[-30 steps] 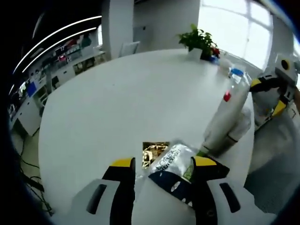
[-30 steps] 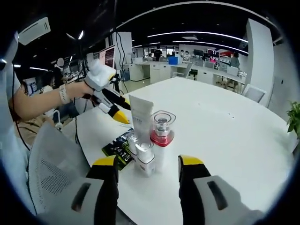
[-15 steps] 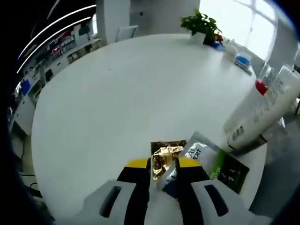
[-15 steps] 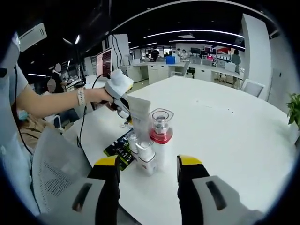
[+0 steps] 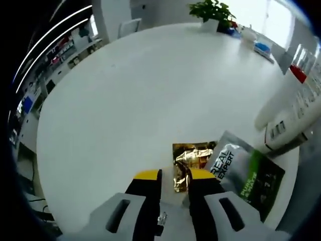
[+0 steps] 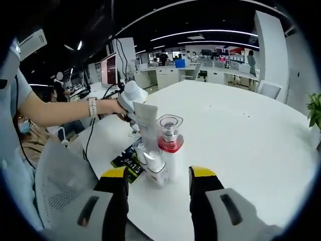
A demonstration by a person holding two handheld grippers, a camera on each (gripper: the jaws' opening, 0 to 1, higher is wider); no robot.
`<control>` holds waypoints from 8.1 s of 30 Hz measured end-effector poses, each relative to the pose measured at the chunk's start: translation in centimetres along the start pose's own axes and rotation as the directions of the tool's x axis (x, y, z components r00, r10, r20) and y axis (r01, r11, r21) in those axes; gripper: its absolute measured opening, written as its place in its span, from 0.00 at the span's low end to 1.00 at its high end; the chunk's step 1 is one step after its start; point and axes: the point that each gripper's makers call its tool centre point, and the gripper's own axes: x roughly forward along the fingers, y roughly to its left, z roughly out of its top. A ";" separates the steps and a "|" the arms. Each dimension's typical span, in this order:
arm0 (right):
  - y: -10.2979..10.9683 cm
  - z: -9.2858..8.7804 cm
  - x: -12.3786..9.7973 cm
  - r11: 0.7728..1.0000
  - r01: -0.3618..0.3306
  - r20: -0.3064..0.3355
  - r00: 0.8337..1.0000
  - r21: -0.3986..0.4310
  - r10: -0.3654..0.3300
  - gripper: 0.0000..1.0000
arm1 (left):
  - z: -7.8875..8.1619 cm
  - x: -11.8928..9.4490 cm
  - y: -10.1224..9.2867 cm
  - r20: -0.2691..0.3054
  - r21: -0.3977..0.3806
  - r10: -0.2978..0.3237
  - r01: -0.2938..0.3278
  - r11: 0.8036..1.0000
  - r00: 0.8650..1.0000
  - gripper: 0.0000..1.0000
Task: Arrange the skincare products in the storage area until every visible bottle or jar stands upright without overlapping.
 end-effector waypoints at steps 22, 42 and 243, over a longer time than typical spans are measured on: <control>-0.1 -0.5 0.2 1.000 0.000 -0.030 1.000 -0.002 0.000 0.49 | 2.8 1.6 4.4 -0.026 0.047 0.076 -0.074 0.996 0.997 0.22; 0.9 -0.1 -0.2 1.000 -0.017 -0.009 1.000 -0.008 0.017 0.48 | -0.6 -1.0 6.4 -0.077 0.041 0.173 -0.170 0.984 0.982 0.29; 1.9 0.5 -2.9 0.997 0.059 0.009 0.998 -0.043 -0.059 0.91 | -8.5 -5.0 -0.9 -0.494 0.474 -0.135 0.396 0.787 0.859 0.36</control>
